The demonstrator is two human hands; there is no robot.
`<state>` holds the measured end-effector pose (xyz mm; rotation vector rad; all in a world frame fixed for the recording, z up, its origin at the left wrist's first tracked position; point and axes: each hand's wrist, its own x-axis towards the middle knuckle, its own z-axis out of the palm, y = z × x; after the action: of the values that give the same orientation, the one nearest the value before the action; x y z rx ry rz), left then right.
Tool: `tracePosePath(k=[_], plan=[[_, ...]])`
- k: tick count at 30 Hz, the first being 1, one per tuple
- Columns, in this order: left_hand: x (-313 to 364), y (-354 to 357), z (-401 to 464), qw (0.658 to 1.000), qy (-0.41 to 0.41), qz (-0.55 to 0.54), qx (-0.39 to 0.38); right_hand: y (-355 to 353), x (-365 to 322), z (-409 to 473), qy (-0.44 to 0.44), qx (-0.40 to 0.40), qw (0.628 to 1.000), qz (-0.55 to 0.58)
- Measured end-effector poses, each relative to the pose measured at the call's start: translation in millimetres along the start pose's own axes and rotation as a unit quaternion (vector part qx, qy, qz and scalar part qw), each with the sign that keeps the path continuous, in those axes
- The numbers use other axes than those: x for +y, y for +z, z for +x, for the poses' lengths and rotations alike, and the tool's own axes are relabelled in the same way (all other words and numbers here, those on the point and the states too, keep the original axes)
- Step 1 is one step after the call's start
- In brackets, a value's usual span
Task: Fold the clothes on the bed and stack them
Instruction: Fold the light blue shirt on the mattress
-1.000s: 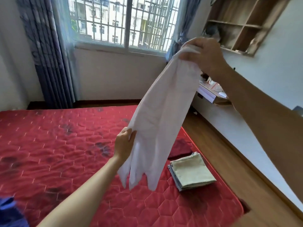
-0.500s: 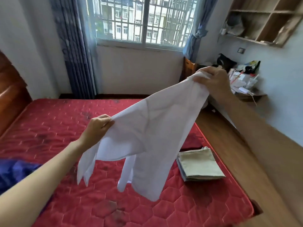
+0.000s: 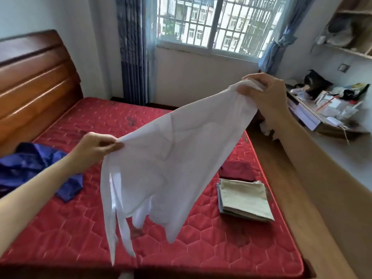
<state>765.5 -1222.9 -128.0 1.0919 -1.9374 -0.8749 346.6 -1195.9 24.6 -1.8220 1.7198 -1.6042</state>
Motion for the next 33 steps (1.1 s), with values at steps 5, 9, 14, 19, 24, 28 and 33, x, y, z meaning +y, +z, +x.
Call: tracePosePath(k=[5, 9, 14, 19, 24, 28, 33], plan=[[-34, 23, 17, 0.996, -0.081, -0.049, -0.004, 35, 43, 34, 0.058, -0.091, 0.994, 0.008], [-134, 83, 22, 0.979, -0.195, -0.051, -0.037, 106, 149, 29, 0.15, -0.209, 0.965, -0.042], [-293, 165, 25, 0.947, -0.314, -0.017, -0.069, 213, 306, -7, 0.219, -0.287, 0.927, -0.098], [-400, 202, 73, 0.926, -0.367, -0.008, -0.088, 302, 422, -5, 0.244, -0.311, 0.916, -0.076], [-454, 187, 162, 0.918, -0.374, -0.042, -0.128, 362, 486, 69, 0.216, -0.349, 0.909, -0.08], [-493, 175, 257, 0.932, -0.342, -0.022, -0.116, 418, 533, 155, 0.217, -0.299, 0.921, -0.123], [-548, 196, 352, 0.904, -0.338, 0.262, -0.005, 492, 586, 194, 0.282, -0.242, 0.902, -0.218]])
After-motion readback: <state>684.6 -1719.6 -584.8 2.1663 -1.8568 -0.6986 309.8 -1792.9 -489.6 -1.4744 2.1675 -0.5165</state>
